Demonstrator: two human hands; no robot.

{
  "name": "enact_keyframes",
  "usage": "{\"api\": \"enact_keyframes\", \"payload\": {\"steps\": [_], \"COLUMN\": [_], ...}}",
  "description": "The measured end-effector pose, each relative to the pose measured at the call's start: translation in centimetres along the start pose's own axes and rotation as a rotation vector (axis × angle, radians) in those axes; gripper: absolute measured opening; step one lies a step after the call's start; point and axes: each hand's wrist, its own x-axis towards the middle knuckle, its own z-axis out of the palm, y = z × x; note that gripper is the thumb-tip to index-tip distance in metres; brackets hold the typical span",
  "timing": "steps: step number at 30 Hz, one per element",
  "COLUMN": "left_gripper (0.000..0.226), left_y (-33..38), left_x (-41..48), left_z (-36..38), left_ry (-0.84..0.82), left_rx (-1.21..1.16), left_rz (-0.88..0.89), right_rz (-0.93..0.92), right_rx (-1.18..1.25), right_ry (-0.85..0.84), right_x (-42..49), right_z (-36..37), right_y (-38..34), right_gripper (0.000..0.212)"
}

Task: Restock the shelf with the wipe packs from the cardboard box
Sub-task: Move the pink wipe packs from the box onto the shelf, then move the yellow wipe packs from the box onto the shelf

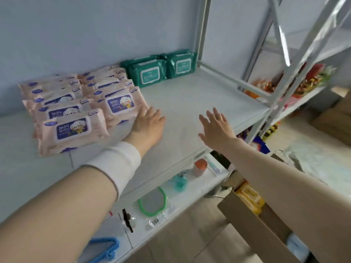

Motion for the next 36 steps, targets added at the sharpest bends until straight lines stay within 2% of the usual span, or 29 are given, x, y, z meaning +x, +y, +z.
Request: {"api": "enact_keyframes", "payload": {"steps": [8, 12, 15, 21, 25, 31, 34, 36], "left_gripper": [0.041, 0.046, 0.048, 0.051, 0.048, 0.050, 0.059, 0.067], "left_y": [23.3, 35.6, 42.2, 49.1, 51.6, 54.5, 56.6, 58.8], "left_x": [6.1, 7.6, 7.9, 11.6, 15.5, 18.6, 20.7, 22.9], "left_z": [-4.0, -2.8, -0.7, 5.1, 10.4, 17.9, 22.7, 26.9], "left_ry": [-0.024, -0.112, -0.185, -0.368, -0.459, -0.689, -0.787, -0.801], "left_rx": [-0.025, -0.111, -0.066, -0.066, -0.062, -0.061, -0.113, -0.144], "left_rz": [0.285, 0.412, 0.535, 0.623, 0.685, 0.746, 0.675, 0.625], "right_rz": [0.306, 0.499, 0.642, 0.710, 0.701, 0.753, 0.791, 0.886], "right_rx": [-0.050, -0.002, 0.048, 0.195, 0.283, 0.472, 0.670, 0.836], "right_ry": [-0.153, -0.251, -0.391, -0.558, -0.674, -0.801, -0.798, -0.791], "right_x": [-13.9, -22.3, -27.0, -29.1, -27.9, -24.8, -22.4, -20.6], "right_z": [4.4, 9.4, 13.5, 22.6, 28.9, 36.0, 40.4, 44.9], "right_y": [20.7, 30.8, 35.1, 36.4, 34.9, 32.8, 31.8, 31.4], "right_gripper": [0.061, 0.066, 0.068, 0.063, 0.064, 0.061, 0.065, 0.067]}}
